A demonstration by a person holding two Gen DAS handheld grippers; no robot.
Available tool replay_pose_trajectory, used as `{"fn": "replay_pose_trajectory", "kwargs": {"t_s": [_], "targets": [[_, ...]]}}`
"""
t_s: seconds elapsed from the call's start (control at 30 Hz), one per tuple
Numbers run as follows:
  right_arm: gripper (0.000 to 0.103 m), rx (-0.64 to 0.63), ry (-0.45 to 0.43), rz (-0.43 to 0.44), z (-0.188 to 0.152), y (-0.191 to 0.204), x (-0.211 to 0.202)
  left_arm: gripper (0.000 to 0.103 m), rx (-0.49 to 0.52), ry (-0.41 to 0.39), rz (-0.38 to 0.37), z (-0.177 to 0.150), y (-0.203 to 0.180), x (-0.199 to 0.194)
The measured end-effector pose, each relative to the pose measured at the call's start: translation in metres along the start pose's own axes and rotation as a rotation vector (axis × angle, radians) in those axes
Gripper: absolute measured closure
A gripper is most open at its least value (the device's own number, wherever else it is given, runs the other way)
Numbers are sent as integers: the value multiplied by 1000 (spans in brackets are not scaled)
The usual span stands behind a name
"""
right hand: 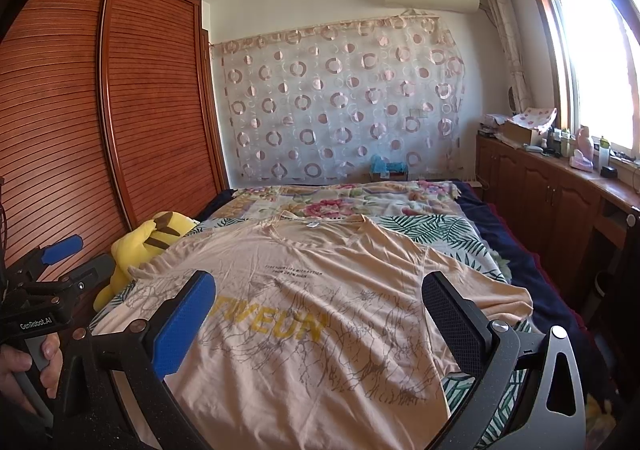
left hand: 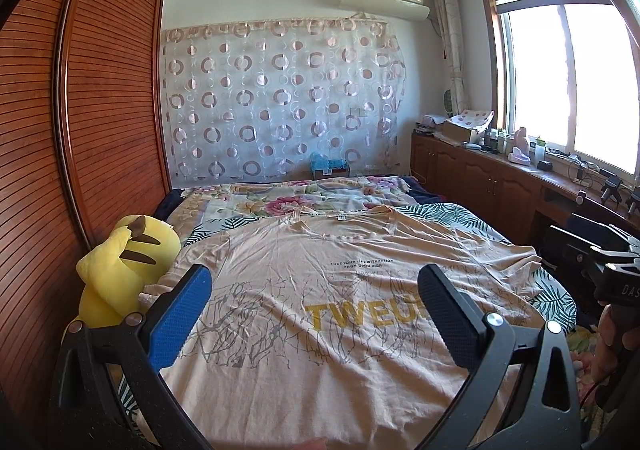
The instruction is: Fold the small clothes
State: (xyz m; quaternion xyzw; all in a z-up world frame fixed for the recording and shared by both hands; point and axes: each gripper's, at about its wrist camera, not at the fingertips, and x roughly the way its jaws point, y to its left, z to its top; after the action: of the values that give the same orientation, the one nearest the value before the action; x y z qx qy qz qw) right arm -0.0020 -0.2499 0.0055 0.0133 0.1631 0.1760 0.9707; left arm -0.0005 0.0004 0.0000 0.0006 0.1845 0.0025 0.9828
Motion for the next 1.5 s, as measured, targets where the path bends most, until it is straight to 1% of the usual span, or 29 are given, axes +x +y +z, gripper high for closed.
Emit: {"fn": "replay_pose_trajectory", "kwargs": {"t_s": [1.5], "targets": [[0,-1,-7,3,1,2,-2,0,2,-8,7,3,3,-2]]}}
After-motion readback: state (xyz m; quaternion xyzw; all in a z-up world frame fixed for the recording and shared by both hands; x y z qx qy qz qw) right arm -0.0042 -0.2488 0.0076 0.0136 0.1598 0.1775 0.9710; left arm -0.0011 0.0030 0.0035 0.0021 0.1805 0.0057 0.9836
